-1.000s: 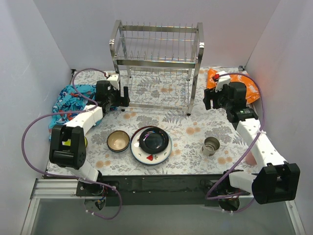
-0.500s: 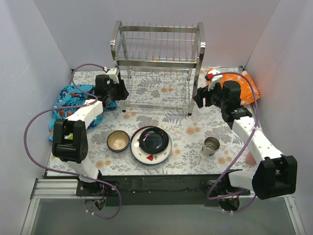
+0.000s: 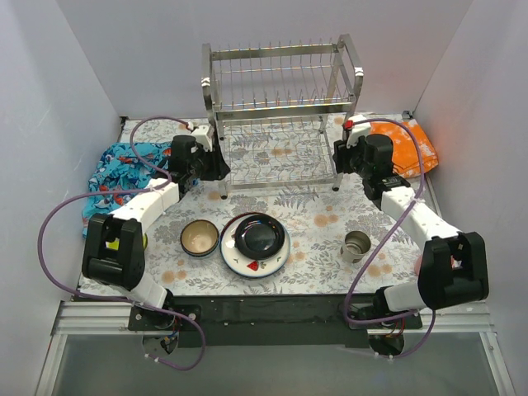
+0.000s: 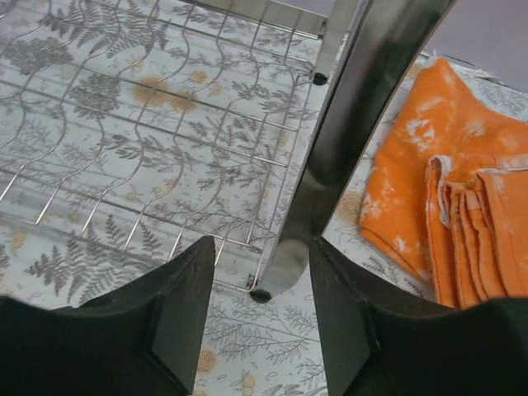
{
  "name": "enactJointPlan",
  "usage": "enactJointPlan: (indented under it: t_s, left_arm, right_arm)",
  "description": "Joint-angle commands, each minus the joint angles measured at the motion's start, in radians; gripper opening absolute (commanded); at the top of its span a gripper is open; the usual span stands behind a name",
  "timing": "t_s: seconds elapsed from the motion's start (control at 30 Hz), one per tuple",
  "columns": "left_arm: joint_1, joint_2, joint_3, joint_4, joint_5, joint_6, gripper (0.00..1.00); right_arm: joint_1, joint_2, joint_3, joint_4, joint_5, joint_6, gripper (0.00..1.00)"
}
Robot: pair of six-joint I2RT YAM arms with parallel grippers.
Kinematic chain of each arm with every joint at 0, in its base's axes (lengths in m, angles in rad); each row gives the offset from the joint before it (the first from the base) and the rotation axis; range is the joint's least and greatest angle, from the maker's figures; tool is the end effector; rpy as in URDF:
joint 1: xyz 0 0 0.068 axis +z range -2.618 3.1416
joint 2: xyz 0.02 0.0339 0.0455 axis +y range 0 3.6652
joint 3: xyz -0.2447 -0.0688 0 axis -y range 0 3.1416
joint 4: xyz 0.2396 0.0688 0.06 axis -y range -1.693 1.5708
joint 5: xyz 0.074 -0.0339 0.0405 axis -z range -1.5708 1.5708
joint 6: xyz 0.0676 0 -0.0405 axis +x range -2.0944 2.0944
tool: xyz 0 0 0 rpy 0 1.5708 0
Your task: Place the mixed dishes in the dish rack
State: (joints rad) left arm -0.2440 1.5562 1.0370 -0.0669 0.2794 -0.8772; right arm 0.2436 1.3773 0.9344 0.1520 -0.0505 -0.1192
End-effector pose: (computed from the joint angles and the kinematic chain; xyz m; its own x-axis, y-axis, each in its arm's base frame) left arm 0.3545 -0.1075 0.2145 -0.6931 -0.5891 -0.4153 -0.1217 0.6636 -0.7381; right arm 0.3395 0.0879 0.2646 -0.2421 -0.1826 -0.9529 -0.3189 0.9426 -0.0995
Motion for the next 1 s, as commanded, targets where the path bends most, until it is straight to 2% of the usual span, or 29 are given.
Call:
enactJointPlan:
  t_s: [0.0,0.03,0.1,0.13,0.17,0.23,0.27,0.37,0.4,0.53,0.6,0.8,0.97]
  left_arm:
    - [-0.043,-0.042,0.000,-0.013,0.037,-0.028,0.44]
    - [-0.044,-0.042,0.001,-0.022,0.024,-0.035,0.56]
    - [-0.043,-0.054,0.005,-0.060,-0.005,-0.032,0.63]
    - [-0.043,-0.067,0.001,-0.080,-0.019,-0.031,0.78]
    - [-0.043,-0.080,-0.012,-0.118,-0.025,-0.031,0.84]
    - [-0.043,-0.138,-0.034,-0.178,-0.028,0.003,0.89]
    - [-0.043,-0.165,-0.044,-0.200,-0.028,0.010,0.90]
    - [-0.040,-0.258,-0.086,-0.279,-0.023,0.058,0.94]
    - [-0.040,-0.280,-0.106,-0.298,-0.022,0.076,0.94]
    - [-0.040,-0.413,-0.173,-0.338,-0.028,0.176,0.95]
    - [-0.040,-0.482,-0.195,-0.336,-0.013,0.208,0.96]
    - [-0.047,-0.550,-0.244,-0.338,0.105,0.242,0.93]
    - [-0.066,-0.538,-0.269,-0.313,0.115,0.219,0.91]
  right_arm:
    - [-0.032,0.049,0.036,0.149,0.087,-0.022,0.56]
    - [-0.035,0.061,0.061,0.150,0.084,-0.025,0.56]
    - [-0.040,0.071,0.078,0.133,0.067,-0.051,0.56]
    - [-0.038,0.066,0.089,0.115,0.060,-0.060,0.58]
    - [-0.038,0.043,0.093,0.089,0.028,-0.068,0.61]
    - [-0.038,-0.012,0.093,-0.036,-0.011,-0.082,0.68]
    - [-0.038,-0.033,0.092,-0.090,-0.029,-0.089,0.70]
    - [-0.038,-0.095,0.141,-0.403,-0.109,-0.175,0.77]
    - [-0.038,-0.101,0.168,-0.593,-0.127,-0.201,0.78]
    - [-0.041,-0.196,0.165,-0.918,-0.277,-0.458,0.77]
    - [-0.040,-0.224,0.156,-1.068,-0.305,-0.534,0.75]
    - [-0.038,-0.244,0.127,-1.331,-0.379,-0.733,0.68]
    - [-0.023,-0.224,0.083,-1.396,-0.368,-0.815,0.66]
